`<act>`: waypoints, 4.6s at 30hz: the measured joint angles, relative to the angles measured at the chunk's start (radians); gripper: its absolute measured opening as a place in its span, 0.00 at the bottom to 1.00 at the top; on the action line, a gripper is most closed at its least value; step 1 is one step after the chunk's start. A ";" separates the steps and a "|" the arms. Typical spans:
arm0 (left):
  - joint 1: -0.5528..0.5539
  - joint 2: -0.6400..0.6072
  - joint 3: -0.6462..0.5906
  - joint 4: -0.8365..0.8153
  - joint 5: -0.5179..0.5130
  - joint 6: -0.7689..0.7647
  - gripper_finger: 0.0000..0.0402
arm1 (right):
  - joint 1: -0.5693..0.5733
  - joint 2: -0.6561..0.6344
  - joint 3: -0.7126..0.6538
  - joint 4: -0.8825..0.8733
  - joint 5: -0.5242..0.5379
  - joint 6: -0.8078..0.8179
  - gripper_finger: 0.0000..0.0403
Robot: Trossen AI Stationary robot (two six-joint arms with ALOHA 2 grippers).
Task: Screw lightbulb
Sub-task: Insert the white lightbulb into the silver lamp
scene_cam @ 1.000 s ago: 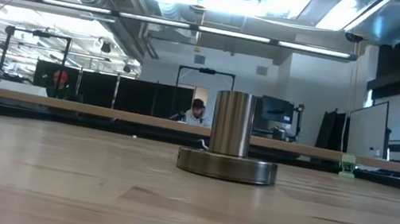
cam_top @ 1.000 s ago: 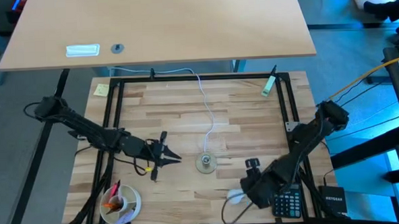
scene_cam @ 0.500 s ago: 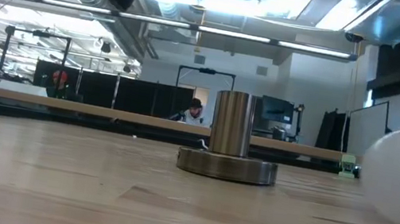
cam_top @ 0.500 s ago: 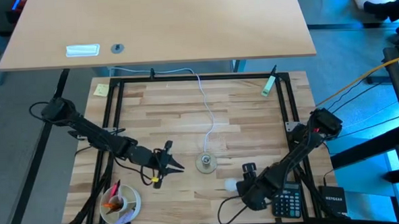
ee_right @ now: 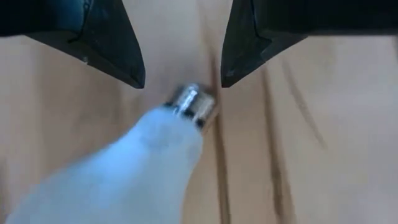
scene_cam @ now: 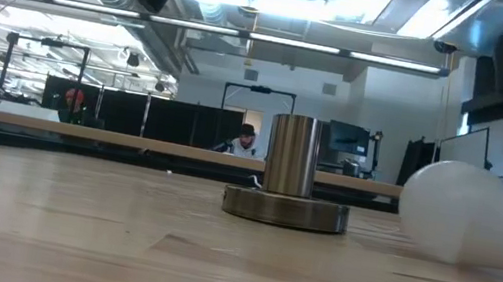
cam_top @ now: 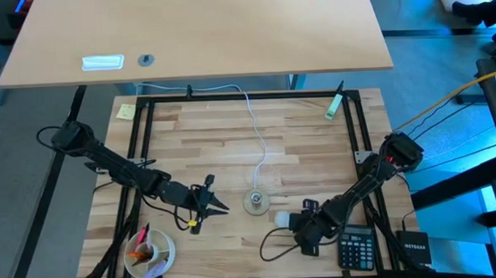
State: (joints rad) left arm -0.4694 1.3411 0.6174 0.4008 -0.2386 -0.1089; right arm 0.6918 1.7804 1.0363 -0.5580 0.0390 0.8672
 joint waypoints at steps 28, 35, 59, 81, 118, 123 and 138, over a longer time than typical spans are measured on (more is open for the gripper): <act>0.004 0.000 0.000 -0.002 0.000 -0.041 0.10 | -0.027 0.059 0.002 0.115 0.108 0.099 0.58; 0.003 0.000 0.000 -0.001 0.000 -0.041 0.10 | -0.031 0.063 0.000 0.171 0.190 -0.040 0.41; 0.053 0.000 0.000 0.007 -0.001 -0.202 0.43 | -0.031 -0.121 0.000 0.157 0.332 -0.117 0.28; 0.012 0.001 0.048 0.315 -0.009 -0.051 0.56 | -0.210 -0.185 0.001 0.898 0.459 -0.690 0.28; 0.070 -0.006 0.423 -0.633 0.008 -0.080 0.59 | -0.242 -0.092 0.000 0.651 0.330 -0.549 0.28; 0.094 0.015 0.427 -0.639 0.008 -0.067 0.66 | -0.241 -0.092 0.000 0.633 0.330 -0.549 0.28; 0.093 0.106 0.428 -0.587 0.011 -0.048 0.69 | -0.249 -0.091 0.000 0.597 0.320 -0.532 0.28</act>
State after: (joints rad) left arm -0.3767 1.4467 1.0458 -0.1858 -0.2272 -0.1570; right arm 0.4427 1.6890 1.0359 0.0388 0.3593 0.3354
